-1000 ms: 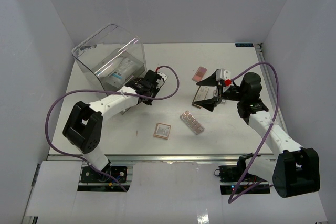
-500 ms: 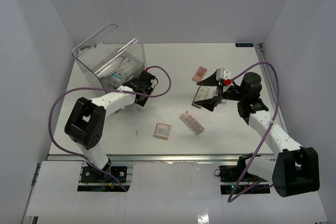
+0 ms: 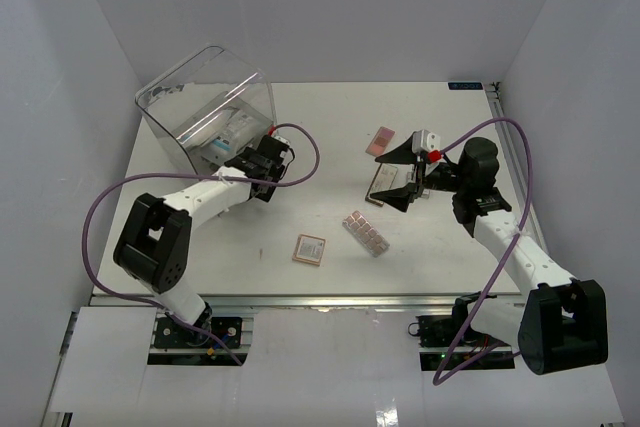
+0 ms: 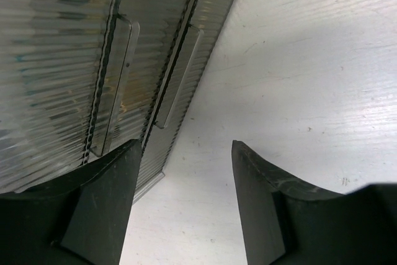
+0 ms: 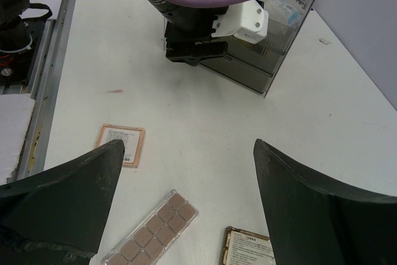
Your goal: Organize the makeup
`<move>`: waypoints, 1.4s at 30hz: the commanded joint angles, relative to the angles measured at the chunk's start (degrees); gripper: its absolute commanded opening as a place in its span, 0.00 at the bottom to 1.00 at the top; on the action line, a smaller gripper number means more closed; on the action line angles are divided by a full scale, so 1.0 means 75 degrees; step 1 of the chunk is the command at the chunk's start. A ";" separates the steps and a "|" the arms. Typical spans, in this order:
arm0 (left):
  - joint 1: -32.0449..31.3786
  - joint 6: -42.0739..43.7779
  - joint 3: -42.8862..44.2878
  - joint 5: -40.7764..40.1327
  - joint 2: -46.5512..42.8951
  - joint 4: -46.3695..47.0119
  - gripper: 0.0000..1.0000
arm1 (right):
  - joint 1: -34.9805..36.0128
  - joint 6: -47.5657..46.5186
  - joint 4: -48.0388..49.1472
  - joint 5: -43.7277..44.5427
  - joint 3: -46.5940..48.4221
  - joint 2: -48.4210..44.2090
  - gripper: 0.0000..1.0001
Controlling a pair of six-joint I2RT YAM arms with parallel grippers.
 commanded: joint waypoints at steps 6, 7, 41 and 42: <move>-0.0426 -0.0805 -0.0367 0.0731 -0.0588 0.0685 0.61 | -0.0059 0.0037 0.0196 -0.0182 -0.0026 0.0012 0.91; -0.0462 -0.0922 -0.0376 0.0869 -0.0596 0.0754 0.59 | -0.0050 0.0037 0.0196 -0.0182 -0.0026 0.0021 0.91; -0.1459 0.0617 -0.0119 -0.3709 0.1352 0.2526 0.36 | -0.0082 -0.0104 0.0055 -0.0241 0.0009 0.0305 0.91; -0.1459 0.0745 -0.0091 -0.3817 0.1474 0.2594 0.36 | -0.0082 -0.0104 0.0055 -0.0241 0.0009 0.0305 0.91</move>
